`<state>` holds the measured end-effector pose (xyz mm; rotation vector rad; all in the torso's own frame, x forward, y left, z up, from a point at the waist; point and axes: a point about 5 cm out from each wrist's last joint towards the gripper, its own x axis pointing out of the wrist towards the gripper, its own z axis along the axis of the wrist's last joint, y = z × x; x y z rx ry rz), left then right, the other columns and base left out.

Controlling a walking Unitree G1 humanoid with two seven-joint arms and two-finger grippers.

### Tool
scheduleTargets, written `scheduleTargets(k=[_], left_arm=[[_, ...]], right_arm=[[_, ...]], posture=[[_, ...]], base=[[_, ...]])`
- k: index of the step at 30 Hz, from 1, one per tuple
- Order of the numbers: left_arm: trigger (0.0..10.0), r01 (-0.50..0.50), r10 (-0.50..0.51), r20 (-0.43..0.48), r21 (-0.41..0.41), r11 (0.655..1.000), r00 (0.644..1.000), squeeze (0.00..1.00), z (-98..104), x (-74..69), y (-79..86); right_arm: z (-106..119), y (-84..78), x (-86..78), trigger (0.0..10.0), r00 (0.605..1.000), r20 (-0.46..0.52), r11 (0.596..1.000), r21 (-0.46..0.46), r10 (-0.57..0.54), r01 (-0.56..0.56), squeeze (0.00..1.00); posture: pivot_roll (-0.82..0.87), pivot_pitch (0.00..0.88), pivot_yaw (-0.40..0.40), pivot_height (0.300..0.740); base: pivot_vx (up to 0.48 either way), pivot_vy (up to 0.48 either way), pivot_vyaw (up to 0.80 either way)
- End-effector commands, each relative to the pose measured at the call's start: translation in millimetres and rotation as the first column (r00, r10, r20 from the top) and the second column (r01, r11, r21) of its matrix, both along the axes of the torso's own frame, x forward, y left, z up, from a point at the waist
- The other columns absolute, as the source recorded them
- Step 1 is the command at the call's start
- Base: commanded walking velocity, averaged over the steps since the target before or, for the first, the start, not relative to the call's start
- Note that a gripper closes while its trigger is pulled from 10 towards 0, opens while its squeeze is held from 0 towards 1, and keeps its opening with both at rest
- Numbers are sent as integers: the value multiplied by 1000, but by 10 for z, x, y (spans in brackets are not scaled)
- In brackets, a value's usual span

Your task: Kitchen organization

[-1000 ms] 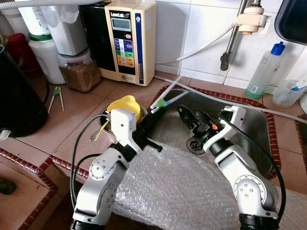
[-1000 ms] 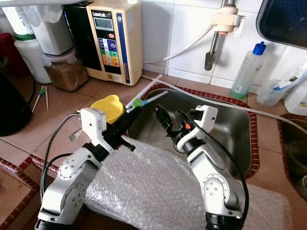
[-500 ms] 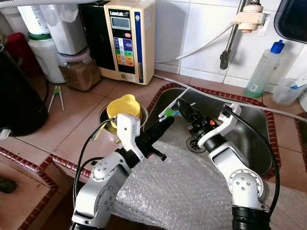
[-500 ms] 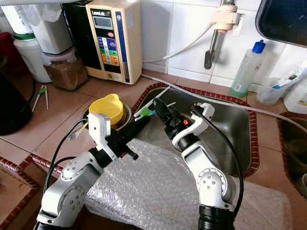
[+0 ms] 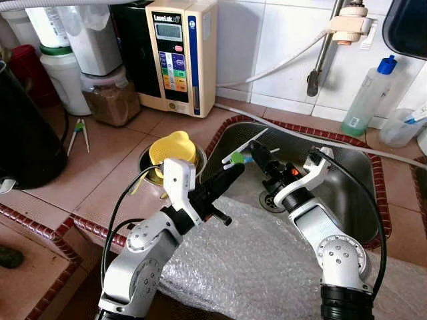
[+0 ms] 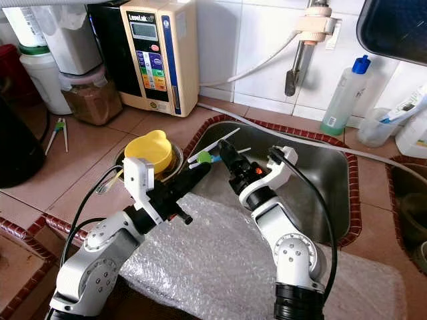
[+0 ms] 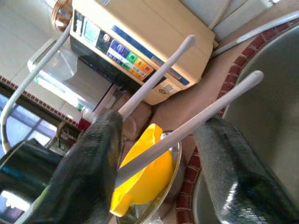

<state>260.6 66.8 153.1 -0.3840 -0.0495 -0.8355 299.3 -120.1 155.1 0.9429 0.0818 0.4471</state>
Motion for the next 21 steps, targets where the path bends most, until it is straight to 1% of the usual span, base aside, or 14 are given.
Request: scheduleTargets(k=[1,11,15,21], left_arm=[[0,5,-5,10,-1,1000,1000,0,33,-11,13],[0,4,-4,4,6,1000,1000,0,14,-18,25],[0,6,-6,-2,8,1000,1000,0,0,-18,24],[0,8,-8,-2,15,1000,1000,0,-12,-17,19]], right_arm=[[31,-24,39,0,1000,-4,1000,21,-23,23,0],[35,-83,68,0,997,-2,997,18,-72,72,0],[60,-106,83,0,996,-3,996,43,-84,84,0],[65,-102,87,0,996,-4,995,57,-85,85,0]], posture=[[-46,0,36,740],[-45,0,38,740],[-46,0,38,740],[-45,0,39,740]], base=[[0,0,0],[0,0,0],[0,0,0],[0,0,0]])
